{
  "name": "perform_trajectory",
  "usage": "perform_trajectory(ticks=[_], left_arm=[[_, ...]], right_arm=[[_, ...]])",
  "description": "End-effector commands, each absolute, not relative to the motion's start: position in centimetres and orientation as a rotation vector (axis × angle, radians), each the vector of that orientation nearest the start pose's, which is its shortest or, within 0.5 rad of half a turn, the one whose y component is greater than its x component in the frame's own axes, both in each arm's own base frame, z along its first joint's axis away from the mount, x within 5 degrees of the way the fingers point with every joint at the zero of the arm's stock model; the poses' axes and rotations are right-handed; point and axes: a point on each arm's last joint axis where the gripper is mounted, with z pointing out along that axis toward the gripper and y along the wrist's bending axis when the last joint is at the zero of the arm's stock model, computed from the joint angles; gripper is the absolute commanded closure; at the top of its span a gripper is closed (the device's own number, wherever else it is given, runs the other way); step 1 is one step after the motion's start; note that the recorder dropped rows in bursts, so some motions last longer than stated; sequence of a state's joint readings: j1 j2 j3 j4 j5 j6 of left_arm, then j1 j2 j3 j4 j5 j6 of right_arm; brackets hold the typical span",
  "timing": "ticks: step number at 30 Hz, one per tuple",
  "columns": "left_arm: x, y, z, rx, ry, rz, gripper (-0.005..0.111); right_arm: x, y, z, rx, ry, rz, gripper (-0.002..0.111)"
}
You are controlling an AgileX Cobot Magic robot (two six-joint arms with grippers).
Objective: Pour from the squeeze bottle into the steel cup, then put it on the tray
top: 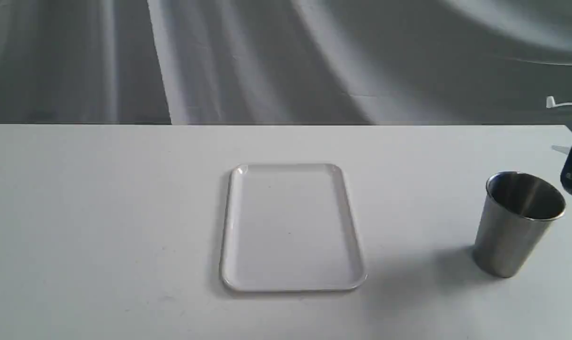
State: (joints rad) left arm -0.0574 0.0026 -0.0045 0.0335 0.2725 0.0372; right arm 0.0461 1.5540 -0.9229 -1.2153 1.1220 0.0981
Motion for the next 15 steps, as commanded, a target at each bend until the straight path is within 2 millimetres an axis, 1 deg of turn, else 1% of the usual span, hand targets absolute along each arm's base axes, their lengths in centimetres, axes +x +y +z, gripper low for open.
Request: perform_trajectory(ticks=[1,6,10,15], left_arm=[[5.5,-0.3,18.9,0.105,1.746,0.008,0.107],[5.5,-0.3,18.9,0.105,1.746,0.008,0.107],[5.5,-0.3,18.9,0.105,1.746,0.008,0.107],[5.5,-0.3,18.9,0.107,1.746,0.010,0.107]], right_arm=[[28.7,-6.5,24.7,-0.900,2.571,-1.675,0.086],[29.2,-6.5,23.2,-0.972,2.600,-1.692,0.086],[29.5,-6.6,23.2,-1.002,2.571,-1.739,0.086],[29.5,-6.6,23.2,-1.009,2.563,-1.751,0.086]])
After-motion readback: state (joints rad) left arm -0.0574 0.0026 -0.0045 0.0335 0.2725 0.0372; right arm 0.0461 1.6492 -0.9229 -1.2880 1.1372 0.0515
